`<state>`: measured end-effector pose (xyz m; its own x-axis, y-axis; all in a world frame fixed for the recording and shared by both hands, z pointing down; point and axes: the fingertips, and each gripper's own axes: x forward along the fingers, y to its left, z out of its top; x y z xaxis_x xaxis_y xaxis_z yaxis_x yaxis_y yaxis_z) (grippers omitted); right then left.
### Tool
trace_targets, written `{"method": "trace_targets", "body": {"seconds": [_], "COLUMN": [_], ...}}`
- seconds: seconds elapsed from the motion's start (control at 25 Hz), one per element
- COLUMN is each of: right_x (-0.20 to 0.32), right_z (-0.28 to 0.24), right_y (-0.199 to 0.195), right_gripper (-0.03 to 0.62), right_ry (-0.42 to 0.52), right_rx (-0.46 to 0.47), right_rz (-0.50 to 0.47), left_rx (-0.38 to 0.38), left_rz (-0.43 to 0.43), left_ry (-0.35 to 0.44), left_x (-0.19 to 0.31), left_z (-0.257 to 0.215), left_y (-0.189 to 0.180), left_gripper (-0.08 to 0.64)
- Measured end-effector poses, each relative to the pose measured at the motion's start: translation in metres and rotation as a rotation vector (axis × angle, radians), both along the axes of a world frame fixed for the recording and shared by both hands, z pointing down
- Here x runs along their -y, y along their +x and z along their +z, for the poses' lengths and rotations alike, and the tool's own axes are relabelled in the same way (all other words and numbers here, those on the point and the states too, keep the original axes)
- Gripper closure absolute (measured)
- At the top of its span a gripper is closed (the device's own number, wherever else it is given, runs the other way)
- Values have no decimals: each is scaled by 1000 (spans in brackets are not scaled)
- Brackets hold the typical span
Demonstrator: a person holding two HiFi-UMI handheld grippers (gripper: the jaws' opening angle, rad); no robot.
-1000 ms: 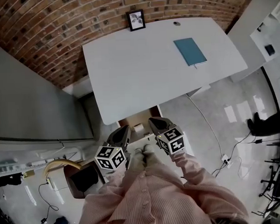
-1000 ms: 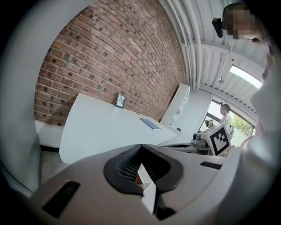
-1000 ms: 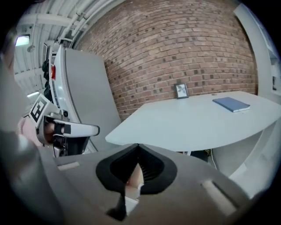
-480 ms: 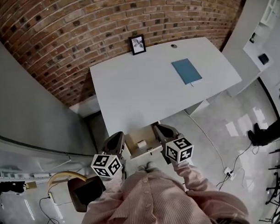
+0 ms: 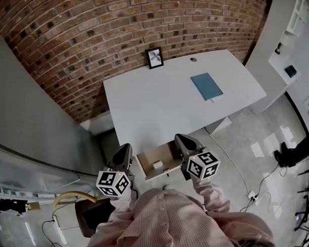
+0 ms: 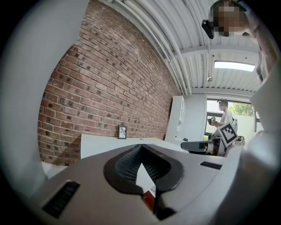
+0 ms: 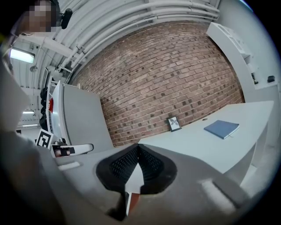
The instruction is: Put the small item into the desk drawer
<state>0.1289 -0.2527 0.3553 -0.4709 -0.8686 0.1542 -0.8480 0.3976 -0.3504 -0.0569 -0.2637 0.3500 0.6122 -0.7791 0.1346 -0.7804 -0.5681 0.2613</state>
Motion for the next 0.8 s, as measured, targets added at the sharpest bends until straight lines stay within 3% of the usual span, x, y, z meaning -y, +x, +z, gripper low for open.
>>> {"method": "trace_targets", "body": {"seconds": [0.4,0.8], "right_x": [8,8], "right_z": [-36,-40], "right_y": [16,18], "right_gripper": [586,586], "right_ry": [83,102], "right_rx": [16,13], "right_rz": [23,36], "left_rx": [-10,-6], "left_rz": [-93,-140], "left_ry": [78,94], "left_x": [1,1], "left_z": [-26,-30], "left_y": [-22,-34], "left_gripper": [560,560]}}
